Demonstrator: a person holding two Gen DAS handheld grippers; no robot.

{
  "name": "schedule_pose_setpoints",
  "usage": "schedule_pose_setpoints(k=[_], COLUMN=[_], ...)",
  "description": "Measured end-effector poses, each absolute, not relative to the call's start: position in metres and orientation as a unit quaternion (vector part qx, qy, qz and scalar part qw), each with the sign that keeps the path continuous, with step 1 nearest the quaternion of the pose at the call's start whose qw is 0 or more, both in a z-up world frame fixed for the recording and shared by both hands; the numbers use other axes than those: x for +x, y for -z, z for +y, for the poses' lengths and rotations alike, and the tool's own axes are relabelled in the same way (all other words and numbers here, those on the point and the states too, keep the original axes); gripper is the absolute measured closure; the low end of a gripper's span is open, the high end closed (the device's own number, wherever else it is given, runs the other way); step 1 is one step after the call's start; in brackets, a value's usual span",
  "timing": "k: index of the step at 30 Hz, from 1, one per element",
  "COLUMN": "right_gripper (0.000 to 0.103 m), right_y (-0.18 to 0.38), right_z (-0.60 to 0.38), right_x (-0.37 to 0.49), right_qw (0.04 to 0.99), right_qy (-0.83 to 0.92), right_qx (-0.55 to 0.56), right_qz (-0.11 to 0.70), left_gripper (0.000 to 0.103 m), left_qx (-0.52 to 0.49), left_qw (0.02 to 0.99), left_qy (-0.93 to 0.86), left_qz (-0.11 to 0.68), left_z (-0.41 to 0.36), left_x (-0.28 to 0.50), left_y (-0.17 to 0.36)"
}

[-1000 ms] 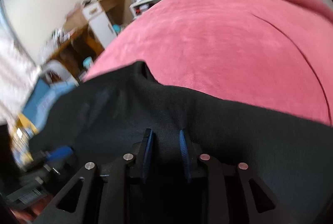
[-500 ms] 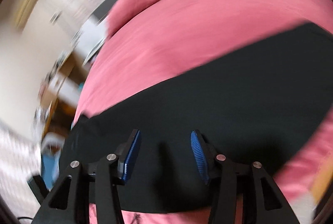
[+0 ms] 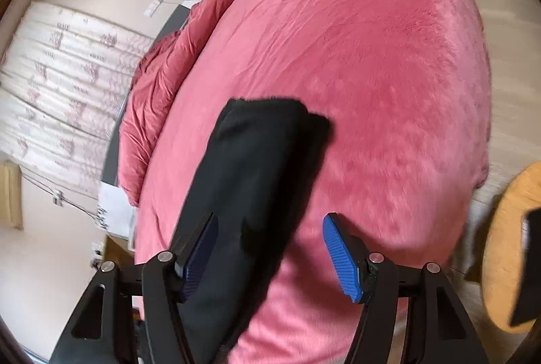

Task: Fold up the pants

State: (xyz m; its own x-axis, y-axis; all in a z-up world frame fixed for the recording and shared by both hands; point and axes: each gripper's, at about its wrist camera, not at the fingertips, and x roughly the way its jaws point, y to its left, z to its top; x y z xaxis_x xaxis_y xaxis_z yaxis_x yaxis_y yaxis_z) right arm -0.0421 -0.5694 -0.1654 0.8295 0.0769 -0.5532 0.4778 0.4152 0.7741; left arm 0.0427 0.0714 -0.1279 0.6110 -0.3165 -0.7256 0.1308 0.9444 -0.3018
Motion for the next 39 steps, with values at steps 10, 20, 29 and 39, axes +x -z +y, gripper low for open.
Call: schedule_pose_setpoints(k=[10,20,29,39], right_gripper=[0.052,0.077,0.079,0.079], right_y=[0.174,0.137,0.036,-0.047], right_z=[-0.607,-0.602,-0.540,-0.416], right_x=[-0.004,-0.012,-0.001,0.017], right_qw=[0.802,0.811,0.866,0.932], right_qy=[0.133,0.136,0.132,0.107], right_qx=[0.535,0.516,0.424,0.261], right_qz=[0.227,0.241,0.228,0.227], left_gripper=[0.063,0.061,0.048,0.047], left_qx=[-0.104,-0.082,-0.077,-0.119], left_qw=[0.890,0.893,0.895,0.901], left_qy=[0.118,0.117,0.126,0.106], left_qz=[0.429,0.426,0.422,0.403], left_z=[0.066,0.058,0.059,0.091], left_x=[0.047,0.046,0.042,0.028], left_y=[0.125,0.122,0.110,0.106])
